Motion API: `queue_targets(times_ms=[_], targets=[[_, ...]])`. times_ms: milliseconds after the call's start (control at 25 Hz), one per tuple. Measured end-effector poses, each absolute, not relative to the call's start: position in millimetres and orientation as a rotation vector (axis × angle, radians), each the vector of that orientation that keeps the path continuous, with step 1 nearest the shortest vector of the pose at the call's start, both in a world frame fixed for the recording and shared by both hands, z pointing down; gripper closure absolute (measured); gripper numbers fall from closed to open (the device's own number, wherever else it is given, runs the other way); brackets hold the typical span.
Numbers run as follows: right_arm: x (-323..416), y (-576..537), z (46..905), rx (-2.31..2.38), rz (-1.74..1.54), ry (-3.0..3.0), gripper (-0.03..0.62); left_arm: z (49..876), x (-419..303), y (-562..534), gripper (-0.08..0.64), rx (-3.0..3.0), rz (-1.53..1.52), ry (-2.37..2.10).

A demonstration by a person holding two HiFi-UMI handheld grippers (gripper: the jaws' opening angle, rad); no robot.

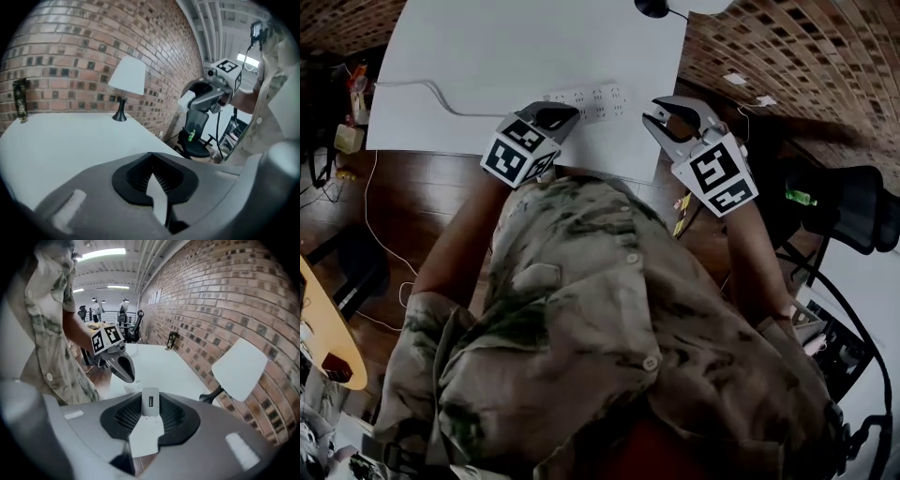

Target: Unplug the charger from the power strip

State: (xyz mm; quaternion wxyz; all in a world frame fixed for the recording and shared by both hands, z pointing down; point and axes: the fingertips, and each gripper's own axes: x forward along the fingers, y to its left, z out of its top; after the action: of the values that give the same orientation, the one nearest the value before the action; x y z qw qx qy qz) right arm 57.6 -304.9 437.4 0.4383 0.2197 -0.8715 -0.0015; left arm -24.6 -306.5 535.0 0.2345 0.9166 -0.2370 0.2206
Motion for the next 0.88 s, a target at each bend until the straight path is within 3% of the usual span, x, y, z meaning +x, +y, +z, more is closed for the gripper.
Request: queue_targets(times_ms=[440, 880], targets=[[144.0, -146.4, 404.0, 0.655, 0.016, -2.456, 0.488, 430.9, 9.8, -137.9, 0.558, 2.389, 0.156, -0.986], [171.1, -13.8, 410.4, 0.489, 0.121, -2.549, 0.486, 391.1, 38.5, 36.0, 0.557, 2.369, 0.309, -1.082]])
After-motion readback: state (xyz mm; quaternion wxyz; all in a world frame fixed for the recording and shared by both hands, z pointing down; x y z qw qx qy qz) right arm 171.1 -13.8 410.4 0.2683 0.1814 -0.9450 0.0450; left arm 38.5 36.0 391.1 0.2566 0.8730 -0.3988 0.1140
